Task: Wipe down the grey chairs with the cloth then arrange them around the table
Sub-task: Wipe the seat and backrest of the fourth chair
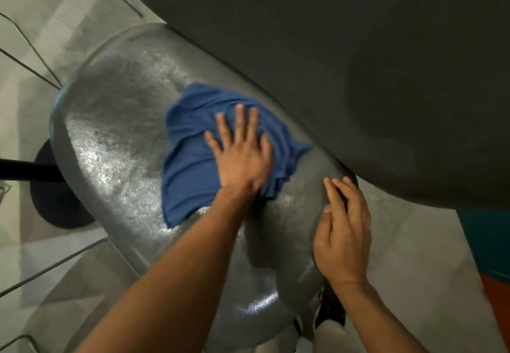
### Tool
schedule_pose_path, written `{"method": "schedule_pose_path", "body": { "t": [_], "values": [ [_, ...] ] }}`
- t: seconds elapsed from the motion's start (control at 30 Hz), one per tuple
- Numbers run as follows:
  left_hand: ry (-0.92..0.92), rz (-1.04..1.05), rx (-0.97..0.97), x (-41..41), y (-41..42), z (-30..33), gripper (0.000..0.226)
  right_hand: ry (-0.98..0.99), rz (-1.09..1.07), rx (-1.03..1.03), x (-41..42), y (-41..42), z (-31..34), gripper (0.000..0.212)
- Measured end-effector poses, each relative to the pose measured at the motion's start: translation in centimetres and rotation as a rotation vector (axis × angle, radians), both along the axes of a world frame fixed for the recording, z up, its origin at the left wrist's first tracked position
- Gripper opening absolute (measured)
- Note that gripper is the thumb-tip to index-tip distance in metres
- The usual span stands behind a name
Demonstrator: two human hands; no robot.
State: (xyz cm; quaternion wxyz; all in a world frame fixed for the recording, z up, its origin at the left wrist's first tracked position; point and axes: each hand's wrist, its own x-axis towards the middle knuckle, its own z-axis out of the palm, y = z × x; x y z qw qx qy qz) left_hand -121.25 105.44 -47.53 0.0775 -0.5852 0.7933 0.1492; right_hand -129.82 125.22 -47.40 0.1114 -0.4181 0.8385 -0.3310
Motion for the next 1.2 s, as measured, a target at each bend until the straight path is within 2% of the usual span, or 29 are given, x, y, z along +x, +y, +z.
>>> {"method": "schedule_pose_path", "body": {
  "t": [0.1,0.23,0.3,0.43,0.53,0.6,0.7,0.8,0.9,0.97,1.07,1.13,1.2],
  "values": [
    [0.075,-0.223,-0.001,-2.3,5.1,0.6,0.066,-0.014,-0.042,-0.023,0.0,0.3,-0.3,0.045],
    [0.114,-0.455,0.026,2.1,9.5,1.3,0.059,0.004,-0.014,0.031,-0.2,0.1,0.0,0.046],
    [0.097,-0.441,0.022,5.9,10.0,1.3,0.058,-0.020,-0.006,0.056,-0.2,0.0,0.3,0.049],
    [0.000,-0.191,0.034,10.7,7.3,1.3,0.063,-0.051,0.009,0.074,-0.3,0.0,1.1,0.049],
    [-0.054,0.028,0.065,7.5,4.1,1.1,0.068,-0.146,-0.010,0.052,-0.6,-0.1,2.3,0.047],
    [-0.027,0.089,0.067,3.2,3.9,0.9,0.069,-0.223,-0.068,-0.016,-0.9,-0.2,3.6,0.047],
    [0.041,-0.079,0.057,-1.0,7.1,1.3,0.066,-0.185,-0.062,-0.136,-1.2,-1.0,5.7,0.043],
    [0.034,-0.333,0.091,-1.1,12.4,2.4,0.071,-0.178,0.044,-0.170,-1.0,-2.6,6.8,0.035],
    [0.114,-0.465,0.074,0.8,16.4,3.3,0.076,-0.210,0.158,0.008,-1.0,-3.3,5.8,0.035],
    [0.272,-0.462,0.072,3.2,17.8,3.6,0.062,-0.113,0.223,0.141,-0.8,-2.5,4.5,0.042],
    [0.470,-0.301,-0.017,8.8,18.6,4.1,0.034,0.117,0.340,0.305,0.2,-0.3,2.9,0.055],
    [0.463,-0.143,-0.101,13.1,18.1,4.3,0.033,0.211,0.369,0.406,1.1,0.0,2.5,0.063],
    [0.360,-0.001,-0.126,16.8,16.6,4.2,0.039,0.294,0.379,0.475,1.6,-0.7,2.4,0.068]
  ]
}}
